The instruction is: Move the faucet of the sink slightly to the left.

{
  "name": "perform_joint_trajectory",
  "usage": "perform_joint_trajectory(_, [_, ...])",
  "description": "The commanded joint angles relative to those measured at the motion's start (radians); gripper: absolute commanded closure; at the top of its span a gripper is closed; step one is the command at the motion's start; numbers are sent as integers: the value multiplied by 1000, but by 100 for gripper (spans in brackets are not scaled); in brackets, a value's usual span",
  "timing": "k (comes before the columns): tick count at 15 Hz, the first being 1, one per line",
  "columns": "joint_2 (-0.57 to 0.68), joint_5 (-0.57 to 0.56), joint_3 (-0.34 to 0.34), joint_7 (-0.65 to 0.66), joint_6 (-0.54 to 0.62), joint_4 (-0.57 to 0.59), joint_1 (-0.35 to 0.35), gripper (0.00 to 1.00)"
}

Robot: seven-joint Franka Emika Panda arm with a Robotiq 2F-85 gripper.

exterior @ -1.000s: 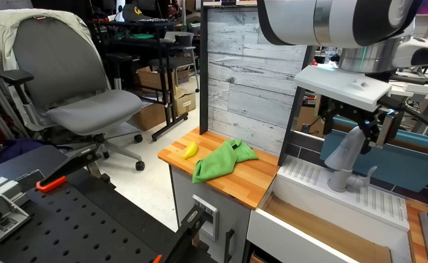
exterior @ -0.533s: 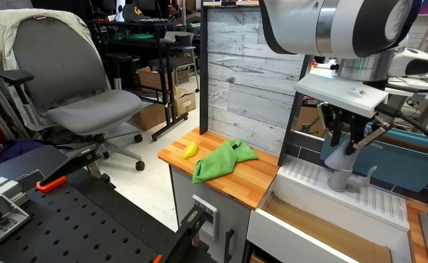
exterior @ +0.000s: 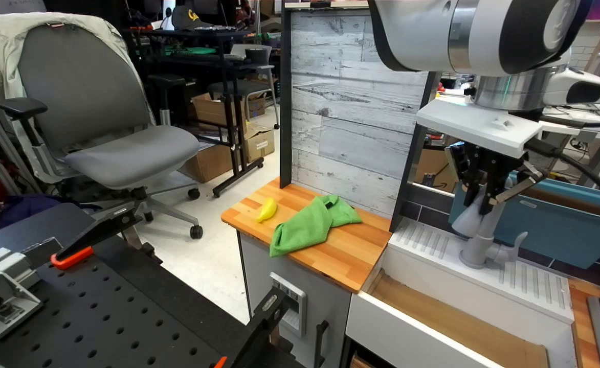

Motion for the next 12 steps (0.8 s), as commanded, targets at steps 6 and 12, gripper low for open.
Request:
perform_joint_trajectory(6, [62, 81, 56, 77, -82, 109, -14, 94])
perform_joint_trajectory(12, [72, 123, 77, 175, -79, 135, 14, 94])
